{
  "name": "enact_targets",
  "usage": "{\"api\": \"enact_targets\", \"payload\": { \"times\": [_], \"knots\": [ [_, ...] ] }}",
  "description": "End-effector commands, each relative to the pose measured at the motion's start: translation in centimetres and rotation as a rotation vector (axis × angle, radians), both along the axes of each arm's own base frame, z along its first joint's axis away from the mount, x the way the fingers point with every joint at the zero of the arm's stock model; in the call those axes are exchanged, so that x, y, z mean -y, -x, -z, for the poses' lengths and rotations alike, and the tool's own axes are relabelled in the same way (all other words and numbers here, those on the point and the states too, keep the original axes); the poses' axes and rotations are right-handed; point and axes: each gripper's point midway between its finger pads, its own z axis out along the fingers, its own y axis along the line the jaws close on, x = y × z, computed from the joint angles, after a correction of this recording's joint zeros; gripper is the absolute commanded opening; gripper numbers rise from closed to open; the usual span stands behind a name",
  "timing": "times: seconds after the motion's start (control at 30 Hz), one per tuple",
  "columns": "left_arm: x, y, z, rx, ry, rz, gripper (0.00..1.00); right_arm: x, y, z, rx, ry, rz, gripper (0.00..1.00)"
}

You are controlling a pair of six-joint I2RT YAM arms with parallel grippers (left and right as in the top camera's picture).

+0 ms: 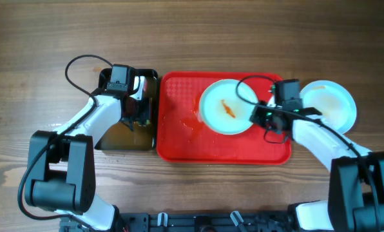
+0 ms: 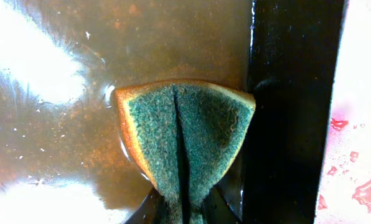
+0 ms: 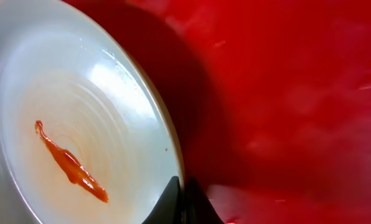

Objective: Clean dirty plates on tray and stack at the side
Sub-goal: 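Grip the last sauced plate rim and pull it to tray center, then lift the green sponge out of the water with the left gripper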

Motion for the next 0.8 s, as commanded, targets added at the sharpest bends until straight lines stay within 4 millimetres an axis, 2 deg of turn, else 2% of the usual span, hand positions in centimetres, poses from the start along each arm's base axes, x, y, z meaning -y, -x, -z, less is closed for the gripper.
{"api": "enact_targets", "payload": {
  "times": [0.0, 0.1, 0.17, 0.23, 0.47, 0.5, 0.57, 0.6, 0.63, 0.67, 0.77],
  "knots": [
    [-0.1, 0.3, 0.8, -0.023, 0.002, 0.007, 0.17, -1.9, 0.8, 0.0, 0.007, 0.024, -0.054, 0.04],
    [-0.1, 0.3, 0.8, -0.022, 0.002, 0.007, 0.28, -2.9, 1.2, 0.0, 0.008, 0.030, -0.084, 0.04],
    [-0.1, 0.3, 0.8, -0.020, 0.002, 0.007, 0.32, -2.9, 1.2, 0.0, 0.008, 0.030, -0.085, 0.04],
    [-0.1, 0.1, 0.7, -0.014, 0.003, 0.007, 0.42, -2.9, 1.1, 0.0, 0.009, 0.029, -0.085, 0.04],
    [0.2, -1.7, 1.5, 0.044, 0.010, 0.007, 0.46, -2.9, 1.1, 0.0, 0.009, 0.030, -0.086, 0.04],
    [0.2, -1.7, 1.7, 0.040, 0.010, 0.007, 0.45, -2.9, 1.2, 0.0, 0.009, 0.030, -0.085, 0.04],
    [0.1, -1.7, 1.9, 0.037, 0.009, 0.007, 0.36, -2.9, 1.2, 0.0, 0.009, 0.030, -0.086, 0.04],
    [0.1, -1.7, 1.9, 0.039, 0.010, 0.007, 0.25, -2.9, 1.2, 0.0, 0.009, 0.030, -0.086, 0.04],
    [0.1, -1.8, 1.8, 0.043, 0.009, 0.007, 0.08, -2.9, 1.2, 0.0, 0.009, 0.030, -0.086, 0.04],
    [0.0, -1.9, 1.8, 0.045, 0.001, 0.004, 0.04, -2.9, 1.2, 0.0, 0.009, 0.030, -0.086, 0.04],
    [-1.2, -2.1, 1.8, 0.059, -0.069, -0.019, 0.04, -2.9, 1.2, 0.1, 0.007, 0.031, -0.087, 0.04]
  ]
}}
